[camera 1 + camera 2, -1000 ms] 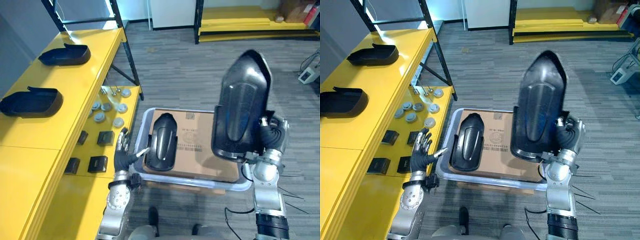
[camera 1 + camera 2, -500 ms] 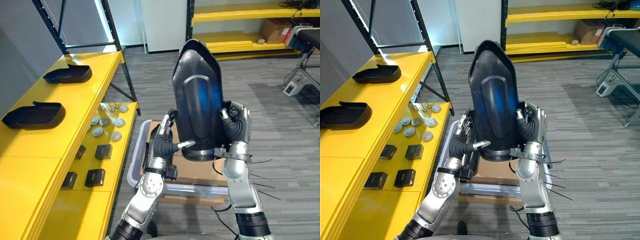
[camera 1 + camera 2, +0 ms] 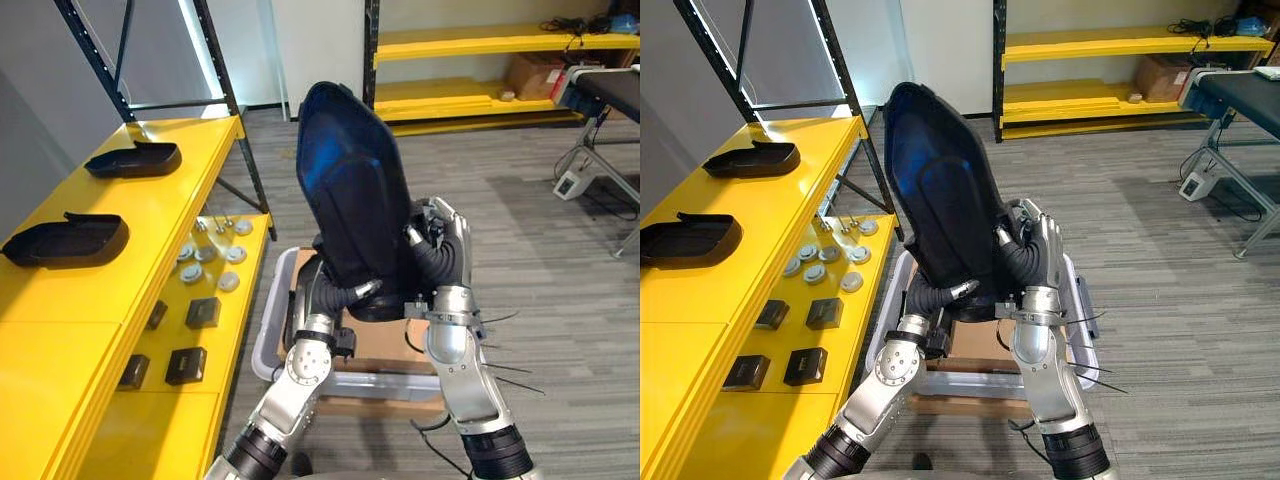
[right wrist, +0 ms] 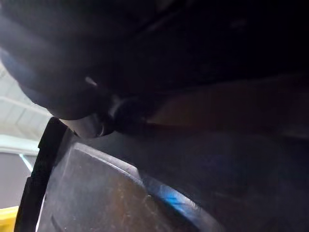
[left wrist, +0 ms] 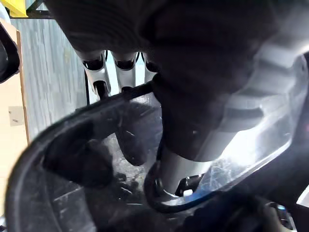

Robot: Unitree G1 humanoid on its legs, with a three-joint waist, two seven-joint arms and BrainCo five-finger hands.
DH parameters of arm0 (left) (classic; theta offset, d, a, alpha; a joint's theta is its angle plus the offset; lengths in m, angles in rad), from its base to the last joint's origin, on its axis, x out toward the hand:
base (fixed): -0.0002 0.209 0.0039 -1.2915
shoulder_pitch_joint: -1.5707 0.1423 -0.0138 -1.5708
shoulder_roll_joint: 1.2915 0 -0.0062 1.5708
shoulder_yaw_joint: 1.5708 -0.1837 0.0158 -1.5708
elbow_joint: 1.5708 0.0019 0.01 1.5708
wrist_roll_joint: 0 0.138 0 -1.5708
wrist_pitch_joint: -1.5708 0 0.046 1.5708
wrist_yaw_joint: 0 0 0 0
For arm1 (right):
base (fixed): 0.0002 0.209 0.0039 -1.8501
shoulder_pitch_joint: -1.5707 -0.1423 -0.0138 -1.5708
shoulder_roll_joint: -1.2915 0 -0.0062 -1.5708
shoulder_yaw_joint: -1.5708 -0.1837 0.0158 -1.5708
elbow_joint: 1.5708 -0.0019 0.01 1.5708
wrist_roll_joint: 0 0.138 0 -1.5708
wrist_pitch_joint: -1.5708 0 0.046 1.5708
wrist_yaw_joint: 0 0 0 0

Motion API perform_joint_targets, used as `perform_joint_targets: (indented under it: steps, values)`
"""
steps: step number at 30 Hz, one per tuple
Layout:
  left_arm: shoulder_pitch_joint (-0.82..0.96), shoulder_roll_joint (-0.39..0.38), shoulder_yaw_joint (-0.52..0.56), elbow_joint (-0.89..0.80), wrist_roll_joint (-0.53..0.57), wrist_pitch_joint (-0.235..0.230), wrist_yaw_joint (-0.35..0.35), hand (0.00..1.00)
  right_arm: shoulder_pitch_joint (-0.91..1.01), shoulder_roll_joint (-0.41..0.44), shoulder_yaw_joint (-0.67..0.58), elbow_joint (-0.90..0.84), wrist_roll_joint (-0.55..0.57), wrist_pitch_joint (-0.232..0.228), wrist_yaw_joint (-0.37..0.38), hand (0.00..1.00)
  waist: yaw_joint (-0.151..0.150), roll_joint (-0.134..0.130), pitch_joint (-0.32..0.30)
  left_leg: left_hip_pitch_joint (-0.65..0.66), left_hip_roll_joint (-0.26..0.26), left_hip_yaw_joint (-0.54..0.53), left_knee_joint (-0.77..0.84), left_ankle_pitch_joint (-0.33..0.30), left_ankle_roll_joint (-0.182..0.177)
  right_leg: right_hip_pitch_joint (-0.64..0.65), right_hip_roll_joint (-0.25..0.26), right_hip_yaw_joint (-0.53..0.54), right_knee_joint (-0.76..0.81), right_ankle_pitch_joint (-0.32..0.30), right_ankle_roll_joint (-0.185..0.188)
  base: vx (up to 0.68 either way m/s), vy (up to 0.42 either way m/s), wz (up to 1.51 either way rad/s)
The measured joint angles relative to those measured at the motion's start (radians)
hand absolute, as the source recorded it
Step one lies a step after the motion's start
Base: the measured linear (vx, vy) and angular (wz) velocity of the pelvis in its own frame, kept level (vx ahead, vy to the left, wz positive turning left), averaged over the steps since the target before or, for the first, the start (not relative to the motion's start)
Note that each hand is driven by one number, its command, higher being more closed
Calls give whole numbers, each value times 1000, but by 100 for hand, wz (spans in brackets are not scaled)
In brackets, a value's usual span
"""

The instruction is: Walk over and take plastic housings, then place them on the shelf

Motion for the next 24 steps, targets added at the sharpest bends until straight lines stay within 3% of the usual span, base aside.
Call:
perform_joint_targets:
  steps: [4,11,14,20,24]
  values:
    - [0,2,6,0,16,11,-4,100,0,-48,1,-1,141,-52,72,0,1,-1,0,1,1,-6,-1,6,3,4,1,-7,0,2,-3,-18,1,5]
    - [1,1,67,-2,57,11,-29,100,0,-92,-35,-42,324,-92,164,0,1,-1,0,1,9,-6,-1,10,0,4,10,-5,-8,11,-7,0,0,0]
    - [15,-1,122,-2,82,16,-41,100,-1,-91,-106,-176,407,-160,189,0,0,-1,0,-1,12,-3,-1,10,0,4,13,-2,-16,14,-8,0,0,0]
    - [82,-3,213,-2,89,22,-41,100,2,-62,-309,-236,455,-216,173,0,-2,-6,0,-1,12,7,-1,10,0,-1,13,7,-17,15,-7,0,0,-3]
    - [138,-10,266,-3,90,22,-42,100,38,-40,-461,-236,475,-222,130,0,-3,-6,0,-9,12,9,-1,10,0,-9,12,8,-18,15,-7,0,0,-1]
